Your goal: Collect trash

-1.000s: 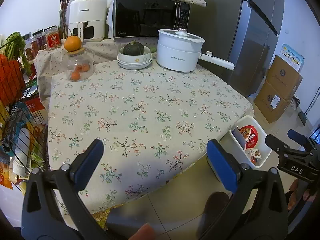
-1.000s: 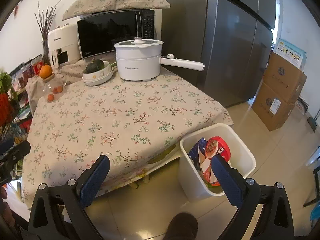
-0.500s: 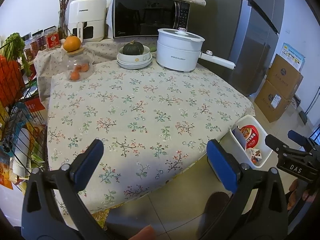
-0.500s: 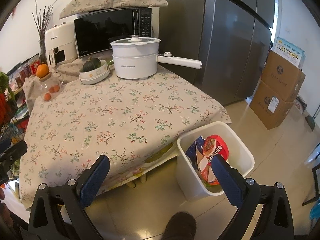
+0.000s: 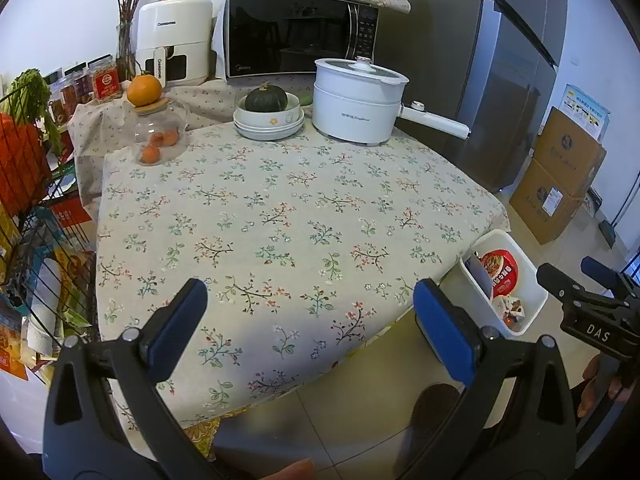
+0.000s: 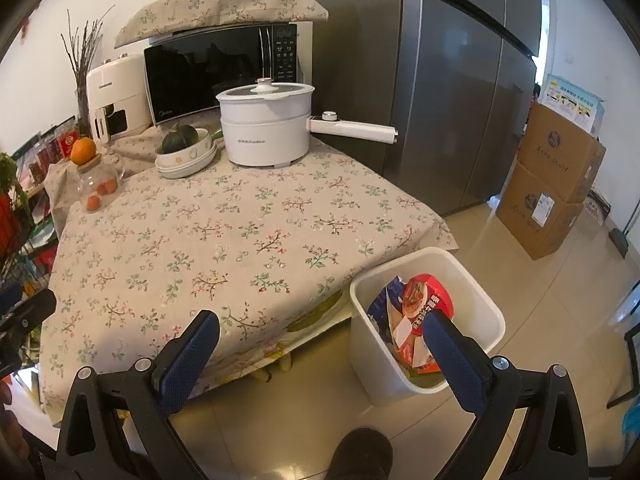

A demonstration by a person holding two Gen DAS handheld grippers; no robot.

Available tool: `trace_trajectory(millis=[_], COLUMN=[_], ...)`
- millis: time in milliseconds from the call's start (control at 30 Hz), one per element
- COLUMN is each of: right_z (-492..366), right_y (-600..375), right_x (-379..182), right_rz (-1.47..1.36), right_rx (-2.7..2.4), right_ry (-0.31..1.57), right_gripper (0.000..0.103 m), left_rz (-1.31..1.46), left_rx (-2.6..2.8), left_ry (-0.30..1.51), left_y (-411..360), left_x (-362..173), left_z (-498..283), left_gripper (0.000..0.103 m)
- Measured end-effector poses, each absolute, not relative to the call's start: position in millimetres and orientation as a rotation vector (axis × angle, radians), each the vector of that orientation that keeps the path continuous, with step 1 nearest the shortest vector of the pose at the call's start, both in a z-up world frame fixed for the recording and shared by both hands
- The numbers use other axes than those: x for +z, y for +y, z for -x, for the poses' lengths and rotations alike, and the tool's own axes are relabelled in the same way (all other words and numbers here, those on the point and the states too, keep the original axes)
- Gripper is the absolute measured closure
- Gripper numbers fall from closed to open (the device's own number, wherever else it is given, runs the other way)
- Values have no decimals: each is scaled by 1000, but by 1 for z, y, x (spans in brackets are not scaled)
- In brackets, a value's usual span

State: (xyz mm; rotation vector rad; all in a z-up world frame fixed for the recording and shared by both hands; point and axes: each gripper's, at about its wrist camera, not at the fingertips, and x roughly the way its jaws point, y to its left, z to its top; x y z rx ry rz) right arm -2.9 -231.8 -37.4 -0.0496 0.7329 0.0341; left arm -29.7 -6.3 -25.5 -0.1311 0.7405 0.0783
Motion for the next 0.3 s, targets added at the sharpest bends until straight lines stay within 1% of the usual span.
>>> trace_trajectory(millis=[300], right_z=[-1], right_y=[-234], right_x=[-39], right_rz=[42], right_rx=[38], right_ry=[740], right_gripper=[0], left_rz=[125], left_rx=[49], left_ry=[760], left_y=[-5], left_x=[-27], left_z=[25], left_gripper=[1])
